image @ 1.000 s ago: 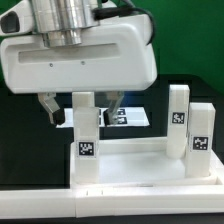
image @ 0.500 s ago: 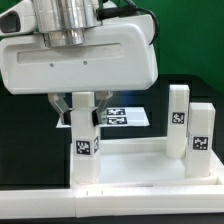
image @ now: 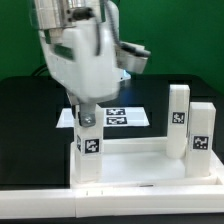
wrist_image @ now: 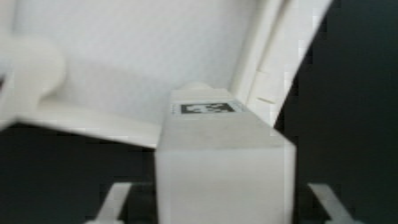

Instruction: Assemble desk

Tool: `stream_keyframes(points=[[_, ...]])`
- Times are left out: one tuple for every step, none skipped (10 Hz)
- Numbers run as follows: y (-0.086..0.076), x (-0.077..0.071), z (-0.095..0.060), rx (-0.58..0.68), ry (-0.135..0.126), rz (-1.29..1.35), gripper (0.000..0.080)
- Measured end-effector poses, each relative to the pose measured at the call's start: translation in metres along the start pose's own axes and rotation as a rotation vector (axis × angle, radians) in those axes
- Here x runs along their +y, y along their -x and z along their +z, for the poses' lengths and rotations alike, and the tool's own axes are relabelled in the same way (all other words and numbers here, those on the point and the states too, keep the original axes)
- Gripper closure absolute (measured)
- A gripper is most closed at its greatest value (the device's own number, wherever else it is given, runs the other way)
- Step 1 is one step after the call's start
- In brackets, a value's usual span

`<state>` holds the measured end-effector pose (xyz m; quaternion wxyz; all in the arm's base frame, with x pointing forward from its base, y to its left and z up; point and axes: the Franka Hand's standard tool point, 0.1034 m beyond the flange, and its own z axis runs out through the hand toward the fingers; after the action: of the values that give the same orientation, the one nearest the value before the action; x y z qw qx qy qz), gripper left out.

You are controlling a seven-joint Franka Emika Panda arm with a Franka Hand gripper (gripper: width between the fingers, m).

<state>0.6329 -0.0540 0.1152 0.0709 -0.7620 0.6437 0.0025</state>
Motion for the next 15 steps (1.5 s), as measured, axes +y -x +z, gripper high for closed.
stream_keyframes(points=[[0.002, 0.000, 0.000, 0.000, 0.001, 0.032, 0.0511], [0.002, -0.001, 0.000, -0.001, 0.000, 0.083, 0.0511], [0.002, -0.001, 0.000, -0.001, -0.001, 0.166, 0.0511], [0.002, 0.000, 0.000, -0.006, -0.001, 0.248, 0.0511], [0.000, 0.000, -0.001, -0.016, -0.008, 0.484, 0.0511], [-0.001, 0.000, 0.001, -0.018, -0.019, 0.555, 0.0511], [-0.001, 0.000, 0.001, -0.018, -0.019, 0.533, 0.0511], [-0.001, 0.000, 0.001, -0.019, -0.019, 0.516, 0.0511], [0.001, 0.000, 0.002, -0.013, -0.016, 0.460, 0.0426], [0.006, -0.002, 0.004, 0.007, -0.009, 0.218, 0.0254], [0.012, -0.004, 0.006, 0.006, -0.011, 0.017, 0.0254], [0.016, -0.002, 0.007, -0.007, 0.002, -0.131, 0.0171], [0.014, -0.003, 0.007, -0.005, -0.002, -0.139, 0.0154], [0.014, -0.003, 0.007, -0.002, 0.000, -0.229, 0.0154], [0.014, -0.003, 0.007, -0.002, 0.000, -0.278, 0.0154]])
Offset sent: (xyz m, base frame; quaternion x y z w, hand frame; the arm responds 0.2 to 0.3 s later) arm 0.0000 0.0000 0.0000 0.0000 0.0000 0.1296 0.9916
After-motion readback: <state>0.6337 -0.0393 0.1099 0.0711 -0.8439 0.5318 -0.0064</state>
